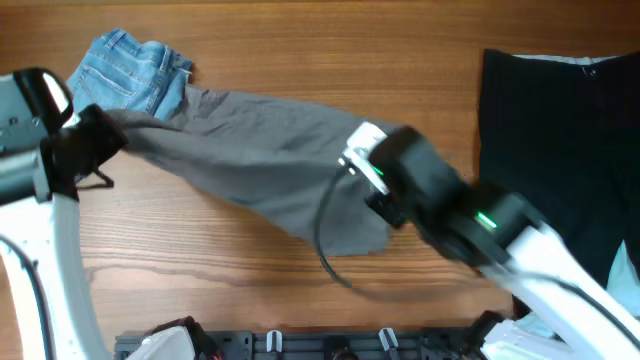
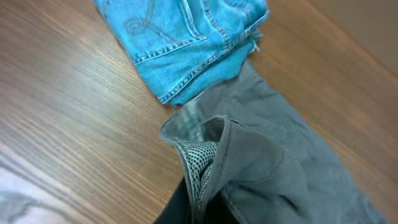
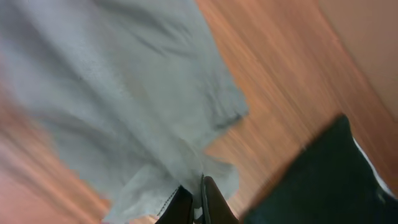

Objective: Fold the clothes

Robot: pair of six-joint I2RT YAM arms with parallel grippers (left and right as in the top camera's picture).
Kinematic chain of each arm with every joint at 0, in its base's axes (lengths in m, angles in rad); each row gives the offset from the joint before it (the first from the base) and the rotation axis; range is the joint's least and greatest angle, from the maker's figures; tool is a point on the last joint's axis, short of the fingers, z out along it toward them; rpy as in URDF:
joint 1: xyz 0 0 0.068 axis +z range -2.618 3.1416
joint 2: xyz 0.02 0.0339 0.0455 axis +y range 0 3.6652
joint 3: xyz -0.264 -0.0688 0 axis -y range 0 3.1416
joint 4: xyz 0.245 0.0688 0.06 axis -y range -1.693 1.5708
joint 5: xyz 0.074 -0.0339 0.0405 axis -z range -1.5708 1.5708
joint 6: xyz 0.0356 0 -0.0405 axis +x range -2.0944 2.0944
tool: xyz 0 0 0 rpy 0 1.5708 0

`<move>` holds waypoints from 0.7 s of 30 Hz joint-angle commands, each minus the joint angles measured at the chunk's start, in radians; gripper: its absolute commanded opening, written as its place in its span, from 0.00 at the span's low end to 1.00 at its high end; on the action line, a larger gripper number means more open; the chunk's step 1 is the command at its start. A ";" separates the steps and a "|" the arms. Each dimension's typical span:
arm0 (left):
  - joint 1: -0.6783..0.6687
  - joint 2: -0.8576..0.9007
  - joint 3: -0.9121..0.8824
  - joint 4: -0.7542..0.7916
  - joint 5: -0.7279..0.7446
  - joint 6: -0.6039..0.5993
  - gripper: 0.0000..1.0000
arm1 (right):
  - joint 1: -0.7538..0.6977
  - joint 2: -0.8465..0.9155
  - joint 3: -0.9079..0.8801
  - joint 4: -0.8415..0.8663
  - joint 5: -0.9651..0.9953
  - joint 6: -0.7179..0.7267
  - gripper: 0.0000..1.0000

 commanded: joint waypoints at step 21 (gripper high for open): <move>-0.080 0.278 0.016 0.213 0.094 -0.017 0.04 | -0.169 0.243 0.024 0.083 0.108 -0.080 0.05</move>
